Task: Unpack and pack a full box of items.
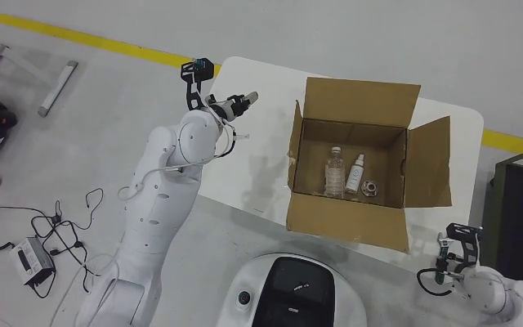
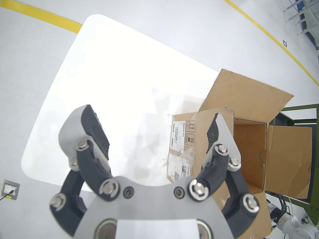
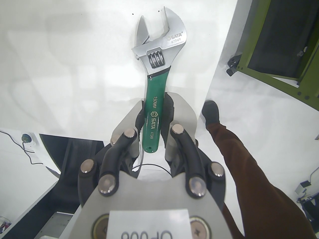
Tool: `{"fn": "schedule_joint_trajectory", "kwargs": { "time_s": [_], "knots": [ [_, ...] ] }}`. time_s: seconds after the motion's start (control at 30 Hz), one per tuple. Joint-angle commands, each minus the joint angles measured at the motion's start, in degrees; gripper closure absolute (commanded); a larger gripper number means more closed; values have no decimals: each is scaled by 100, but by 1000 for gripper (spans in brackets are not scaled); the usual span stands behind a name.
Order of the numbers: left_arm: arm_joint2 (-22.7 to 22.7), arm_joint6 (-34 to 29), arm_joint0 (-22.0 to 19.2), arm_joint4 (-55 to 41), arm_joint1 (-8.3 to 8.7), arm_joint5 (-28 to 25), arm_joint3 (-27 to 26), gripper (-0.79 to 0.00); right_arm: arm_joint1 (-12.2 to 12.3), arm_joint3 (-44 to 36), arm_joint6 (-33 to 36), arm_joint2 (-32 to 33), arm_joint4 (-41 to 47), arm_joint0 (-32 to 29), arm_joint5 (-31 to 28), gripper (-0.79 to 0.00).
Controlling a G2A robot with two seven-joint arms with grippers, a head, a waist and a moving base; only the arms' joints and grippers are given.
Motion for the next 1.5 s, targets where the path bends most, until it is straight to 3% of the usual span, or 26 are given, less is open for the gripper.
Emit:
{"fn": "schedule_joint_trajectory", "kwargs": {
  "time_s": [0.0,0.03,0.27,0.5,0.8,1.03,1.33,1.47],
  "knots": [
    [0,0,0,0,0,0,0,-785,6,54,-5,-21,-39,31,11,-58],
    [0,0,0,0,0,0,0,-785,7,64,-19,-29,-12,48,13,0],
    [0,0,0,0,0,0,0,-785,25,-147,-2,91,198,11,40,0],
    [0,0,0,0,0,0,0,-785,48,-1063,39,606,738,-269,74,0],
    [0,0,0,0,0,0,0,-785,26,-2911,-83,2248,2377,-879,223,0],
    [0,0,0,0,0,0,0,-785,6,-3765,-107,3405,3344,-981,517,0],
    [0,0,0,0,0,0,0,-785,53,-3960,-113,4000,4773,-758,285,0],
    [0,0,0,0,0,0,0,-785,138,-3960,108,3844,5078,-631,107,0]
  ]
}}
